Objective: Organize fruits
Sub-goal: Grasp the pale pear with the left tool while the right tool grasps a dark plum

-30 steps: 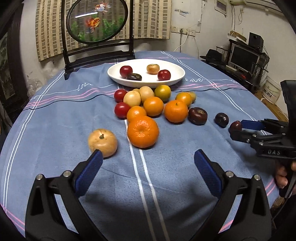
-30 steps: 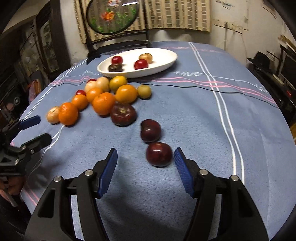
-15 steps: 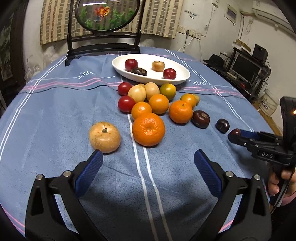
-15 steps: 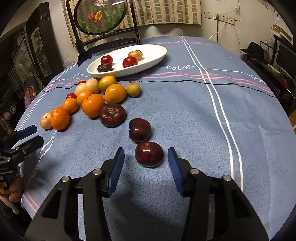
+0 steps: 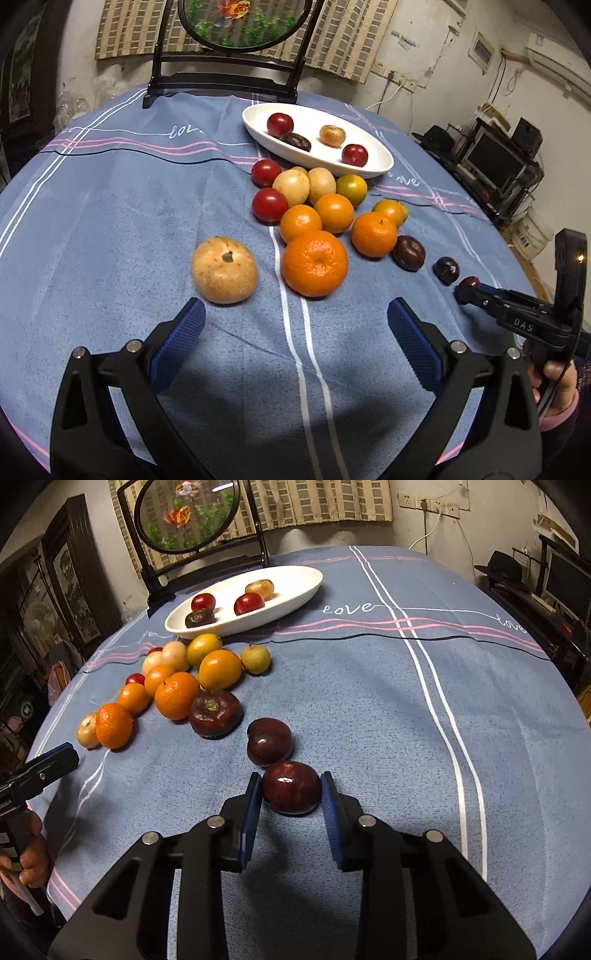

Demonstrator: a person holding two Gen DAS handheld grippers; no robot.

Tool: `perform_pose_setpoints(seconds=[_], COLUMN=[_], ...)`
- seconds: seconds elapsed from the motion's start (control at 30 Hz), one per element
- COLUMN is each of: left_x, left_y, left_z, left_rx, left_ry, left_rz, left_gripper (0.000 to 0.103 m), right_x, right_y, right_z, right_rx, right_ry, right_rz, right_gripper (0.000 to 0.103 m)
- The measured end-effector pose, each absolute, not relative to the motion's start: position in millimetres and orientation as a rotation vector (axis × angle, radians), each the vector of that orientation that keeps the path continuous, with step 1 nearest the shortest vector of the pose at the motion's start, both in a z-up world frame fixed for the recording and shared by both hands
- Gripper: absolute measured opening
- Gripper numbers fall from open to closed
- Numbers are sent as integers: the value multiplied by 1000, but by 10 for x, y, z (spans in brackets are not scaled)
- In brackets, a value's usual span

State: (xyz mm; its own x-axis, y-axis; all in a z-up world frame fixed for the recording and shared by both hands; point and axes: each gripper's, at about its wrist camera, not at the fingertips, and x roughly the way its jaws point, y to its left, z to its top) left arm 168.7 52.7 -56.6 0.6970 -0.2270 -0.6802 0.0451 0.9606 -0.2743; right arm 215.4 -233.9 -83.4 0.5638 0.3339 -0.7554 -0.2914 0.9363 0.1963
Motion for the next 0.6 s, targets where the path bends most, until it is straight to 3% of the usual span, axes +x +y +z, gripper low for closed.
perform_pose_setpoints(seconds=[0.23, 0.3, 0.47, 0.6], left_x=[1819, 1846, 1935, 1993], left_y=[813, 877, 802, 729], left_z=[-523, -521, -552, -587], left_rx=[-159, -114, 37, 109], left_ry=[807, 812, 842, 857], left_rz=[-131, -108, -175, -192], left_gripper=[96, 90, 63, 62], right_x=[2155, 2156, 2157, 2158], right_y=[-2333, -2333, -2335, -2331], right_z=[-838, -837, -837, -840], right_rx=[50, 50, 52, 54], right_ry=[900, 900, 899, 901], right_rz=[379, 381, 383, 384], right_gripper=[33, 33, 33, 33])
